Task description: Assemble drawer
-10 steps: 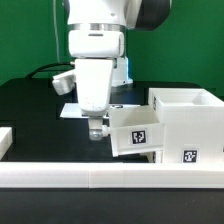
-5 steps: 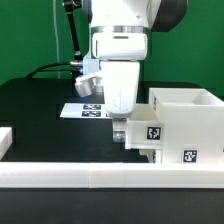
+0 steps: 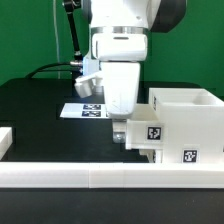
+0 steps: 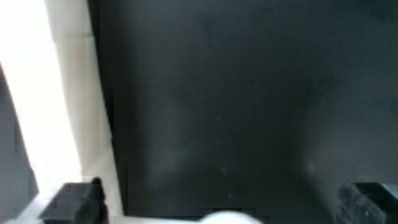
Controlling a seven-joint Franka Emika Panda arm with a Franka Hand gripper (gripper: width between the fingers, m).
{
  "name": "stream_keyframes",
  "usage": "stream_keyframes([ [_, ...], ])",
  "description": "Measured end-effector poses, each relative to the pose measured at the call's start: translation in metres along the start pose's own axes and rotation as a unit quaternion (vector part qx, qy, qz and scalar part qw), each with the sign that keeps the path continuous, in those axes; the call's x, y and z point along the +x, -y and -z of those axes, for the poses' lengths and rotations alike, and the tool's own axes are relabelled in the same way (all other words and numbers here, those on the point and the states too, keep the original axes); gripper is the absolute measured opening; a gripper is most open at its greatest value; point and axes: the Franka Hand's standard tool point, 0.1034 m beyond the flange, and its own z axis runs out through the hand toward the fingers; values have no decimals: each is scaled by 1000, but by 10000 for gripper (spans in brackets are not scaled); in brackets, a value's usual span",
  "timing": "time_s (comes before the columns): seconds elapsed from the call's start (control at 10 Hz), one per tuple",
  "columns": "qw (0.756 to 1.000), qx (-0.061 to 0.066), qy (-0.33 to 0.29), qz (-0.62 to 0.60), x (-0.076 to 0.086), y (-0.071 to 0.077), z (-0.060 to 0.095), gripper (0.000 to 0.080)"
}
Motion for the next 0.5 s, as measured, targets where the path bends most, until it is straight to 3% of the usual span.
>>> stream_keyframes([
  [0.3, 1000, -3, 1, 31, 21, -4, 0, 648],
  [0.5, 999, 7, 0, 31, 35, -5, 1, 648],
])
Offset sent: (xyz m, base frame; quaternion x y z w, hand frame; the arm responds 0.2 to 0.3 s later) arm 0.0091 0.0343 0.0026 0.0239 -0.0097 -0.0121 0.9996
